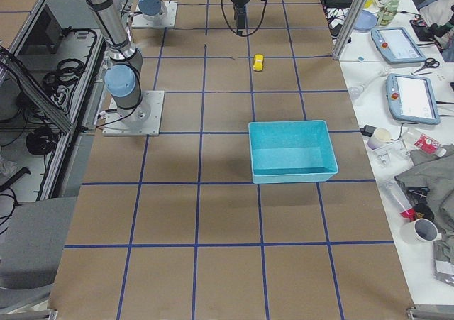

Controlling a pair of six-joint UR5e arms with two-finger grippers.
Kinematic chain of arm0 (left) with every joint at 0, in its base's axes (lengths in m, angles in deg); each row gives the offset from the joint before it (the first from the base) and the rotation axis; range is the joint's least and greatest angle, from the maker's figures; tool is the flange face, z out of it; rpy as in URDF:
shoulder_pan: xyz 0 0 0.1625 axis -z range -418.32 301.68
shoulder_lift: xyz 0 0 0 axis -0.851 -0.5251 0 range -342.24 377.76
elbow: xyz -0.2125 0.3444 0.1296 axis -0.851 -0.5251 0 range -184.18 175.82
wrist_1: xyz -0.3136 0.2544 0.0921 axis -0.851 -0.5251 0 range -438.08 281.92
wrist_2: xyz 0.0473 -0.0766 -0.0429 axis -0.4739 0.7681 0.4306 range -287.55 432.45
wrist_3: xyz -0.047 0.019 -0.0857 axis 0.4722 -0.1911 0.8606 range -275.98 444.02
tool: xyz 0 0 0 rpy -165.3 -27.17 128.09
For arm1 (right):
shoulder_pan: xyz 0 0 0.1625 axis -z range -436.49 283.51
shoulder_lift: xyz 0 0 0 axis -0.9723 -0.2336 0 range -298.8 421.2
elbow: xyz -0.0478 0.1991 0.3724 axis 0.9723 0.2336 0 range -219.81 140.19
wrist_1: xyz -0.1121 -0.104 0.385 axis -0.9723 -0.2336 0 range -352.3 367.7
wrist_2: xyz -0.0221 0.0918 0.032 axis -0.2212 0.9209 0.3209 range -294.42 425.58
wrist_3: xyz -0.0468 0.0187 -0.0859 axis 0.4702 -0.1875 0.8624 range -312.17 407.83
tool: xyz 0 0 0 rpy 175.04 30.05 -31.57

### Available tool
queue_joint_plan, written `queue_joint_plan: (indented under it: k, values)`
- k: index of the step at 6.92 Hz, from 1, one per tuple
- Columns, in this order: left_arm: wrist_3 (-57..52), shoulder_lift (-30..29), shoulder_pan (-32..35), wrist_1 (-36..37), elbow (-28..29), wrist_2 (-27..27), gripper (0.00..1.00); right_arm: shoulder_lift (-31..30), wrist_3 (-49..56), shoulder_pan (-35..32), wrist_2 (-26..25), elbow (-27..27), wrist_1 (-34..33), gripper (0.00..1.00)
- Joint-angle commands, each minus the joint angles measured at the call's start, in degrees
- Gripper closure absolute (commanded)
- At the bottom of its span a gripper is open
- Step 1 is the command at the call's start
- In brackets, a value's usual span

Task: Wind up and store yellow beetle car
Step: 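Release the car and raise the left gripper as it rolls, then move the right gripper down over the yellow car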

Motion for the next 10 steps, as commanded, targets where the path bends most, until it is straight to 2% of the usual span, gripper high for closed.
queue_joint_plan:
  k: [1, 3, 5, 6, 7, 8, 10]
  values:
    - [-2.54, 2.28, 0.51, -1.96, -0.59, -0.13, 0.0, 0.03, 0.8, 0.01, -0.26, 1.13, 0.09, 0.0]
    - [-14.03, 4.73, 0.86, -4.69, -3.57, -0.39, 0.0, 2.12, 5.55, 0.09, -0.17, 4.03, -0.44, 0.0]
    - [-17.65, 7.98, 0.86, -8.63, -4.1, -0.39, 0.0, 8.45, 5.56, -0.26, 0.96, 4.75, 1.04, 0.0]
    - [-18.72, 9.39, 0.86, -11.61, -4.45, -1.18, 0.0, 11.78, 6.25, -0.87, 5.93, 6.14, 0.71, 0.0]
    - [-18.91, 10.01, 0.86, -11.47, -5.24, -1.36, 0.0, 15.2, 15.05, -1.83, 5.98, 6.94, -3.3, 0.0]
    - [-20.21, 10.45, 1.04, -10.95, -5.86, -0.93, 0.0, 17.94, 24.44, -4.19, 6.59, 6.77, -11.17, 0.0]
    - [-24.87, 10.63, 3.05, -10.68, -5.95, -0.92, 0.0, 24.17, 35.29, -11.03, 6.07, 5.37, -20.26, 0.0]
